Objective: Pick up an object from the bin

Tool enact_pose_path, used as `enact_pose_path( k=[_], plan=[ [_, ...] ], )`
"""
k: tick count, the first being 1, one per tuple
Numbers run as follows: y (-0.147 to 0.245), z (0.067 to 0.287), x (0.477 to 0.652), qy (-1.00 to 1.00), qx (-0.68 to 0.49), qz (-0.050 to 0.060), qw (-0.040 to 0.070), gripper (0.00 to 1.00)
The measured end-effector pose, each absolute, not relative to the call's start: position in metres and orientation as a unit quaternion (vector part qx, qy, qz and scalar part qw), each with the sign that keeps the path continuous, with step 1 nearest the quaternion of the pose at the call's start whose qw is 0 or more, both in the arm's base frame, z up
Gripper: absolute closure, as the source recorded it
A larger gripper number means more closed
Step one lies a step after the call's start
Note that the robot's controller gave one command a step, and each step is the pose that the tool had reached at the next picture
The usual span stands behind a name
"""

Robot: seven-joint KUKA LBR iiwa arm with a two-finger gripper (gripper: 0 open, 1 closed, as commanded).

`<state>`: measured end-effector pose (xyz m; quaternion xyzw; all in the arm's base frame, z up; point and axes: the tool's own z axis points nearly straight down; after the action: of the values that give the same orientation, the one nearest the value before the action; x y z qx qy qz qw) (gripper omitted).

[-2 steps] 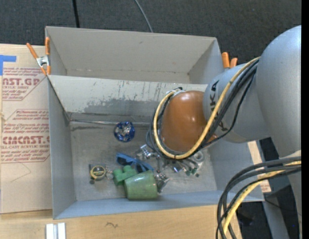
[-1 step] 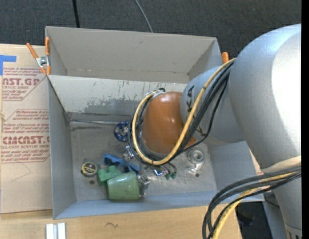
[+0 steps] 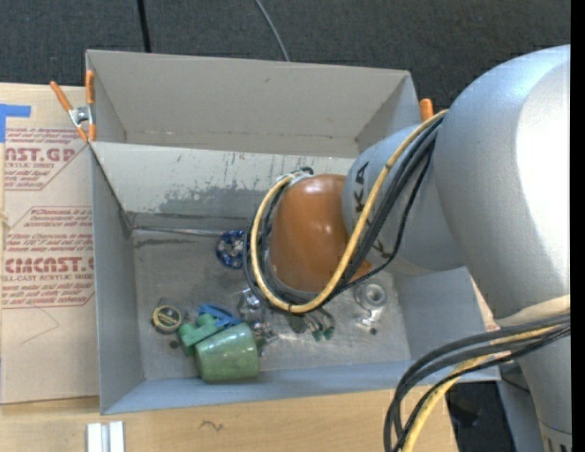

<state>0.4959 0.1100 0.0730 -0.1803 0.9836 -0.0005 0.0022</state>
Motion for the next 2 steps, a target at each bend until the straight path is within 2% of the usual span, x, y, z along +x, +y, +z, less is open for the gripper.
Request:
enact_pose_path(
  k=[1, 2],
  plan=[
    [0.1987, 0.0772, 0.5060, 0.995, -0.100, -0.004, 0.002, 1.00],
    [0.2009, 0.0753, 0.5034, 0.995, -0.100, -0.001, 0.000, 0.00]
  ],
)
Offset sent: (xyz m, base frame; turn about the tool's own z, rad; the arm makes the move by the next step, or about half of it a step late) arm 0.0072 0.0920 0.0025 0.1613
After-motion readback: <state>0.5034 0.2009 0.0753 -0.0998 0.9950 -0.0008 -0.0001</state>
